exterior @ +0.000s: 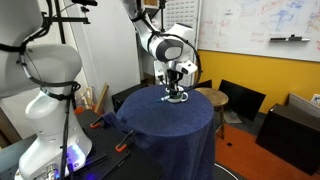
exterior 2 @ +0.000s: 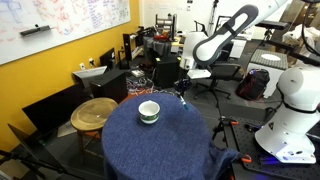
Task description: Pick the marker from the cup and put it on the table
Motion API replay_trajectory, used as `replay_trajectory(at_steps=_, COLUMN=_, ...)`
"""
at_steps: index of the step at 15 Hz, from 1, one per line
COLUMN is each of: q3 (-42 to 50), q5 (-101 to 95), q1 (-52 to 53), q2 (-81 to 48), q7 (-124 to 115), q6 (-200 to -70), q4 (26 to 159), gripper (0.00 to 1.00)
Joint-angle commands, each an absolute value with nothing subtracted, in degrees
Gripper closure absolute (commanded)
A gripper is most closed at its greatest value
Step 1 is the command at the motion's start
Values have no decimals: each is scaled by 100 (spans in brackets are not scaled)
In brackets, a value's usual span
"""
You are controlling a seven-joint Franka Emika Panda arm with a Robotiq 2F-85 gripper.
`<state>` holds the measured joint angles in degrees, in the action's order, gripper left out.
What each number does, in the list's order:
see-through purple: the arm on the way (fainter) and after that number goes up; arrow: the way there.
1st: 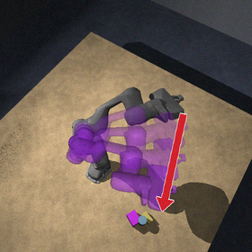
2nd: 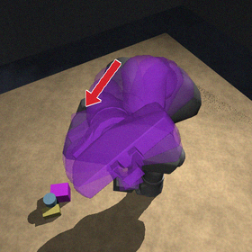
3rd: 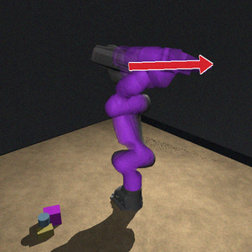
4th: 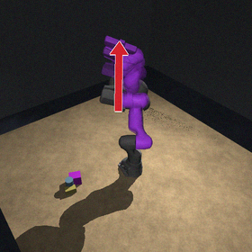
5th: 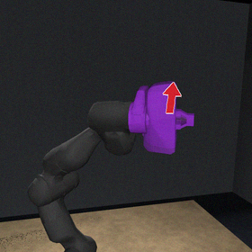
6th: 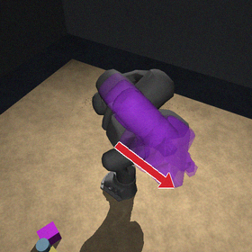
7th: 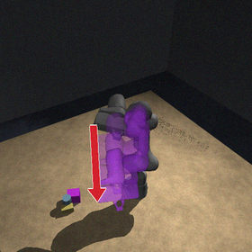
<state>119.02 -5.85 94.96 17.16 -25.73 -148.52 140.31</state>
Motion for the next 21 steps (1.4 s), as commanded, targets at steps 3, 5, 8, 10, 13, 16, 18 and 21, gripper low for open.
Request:
replay_trajectory(at_steps=3, q3=12434, q5=-963, q1=10085, q2=2081, q7=-2929, q6=-14588, q4=13634, gripper=54)
replay_trajectory(at_steps=5, q3=12337, q5=-1222, q1=9979, q2=2261, q7=-3085, q6=-14519, q4=13553, gripper=47)
replay_trajectory(at_steps=8, q3=12356, q5=-1328, q1=10033, q2=2376, q7=-3182, q6=-14401, q4=13443, gripper=25)
replay_trajectory(at_steps=10, q3=12399, q5=-1378, q1=10086, q2=2457, q7=-3204, q6=-14368, q4=13361, gripper=10)
replay_trajectory(at_steps=13, q3=12393, q5=-1373, q1=10115, q2=2494, q7=-3202, q6=-14308, q4=13289, gripper=0)
replay_trajectory(at_steps=16, q3=12389, q5=-1373, q1=10150, q2=2492, q7=-3216, q6=-14280, q4=13242, gripper=0)
replay_trajectory(at_steps=18, q3=12394, q5=-1378, q1=10170, q2=2477, q7=-3234, q6=-14297, q4=13236, gripper=0)
replay_trajectory(at_steps=21, q3=12228, q5=-1286, q1=9937, q2=2459, q7=-2986, q6=-14488, q4=13402, gripper=0)
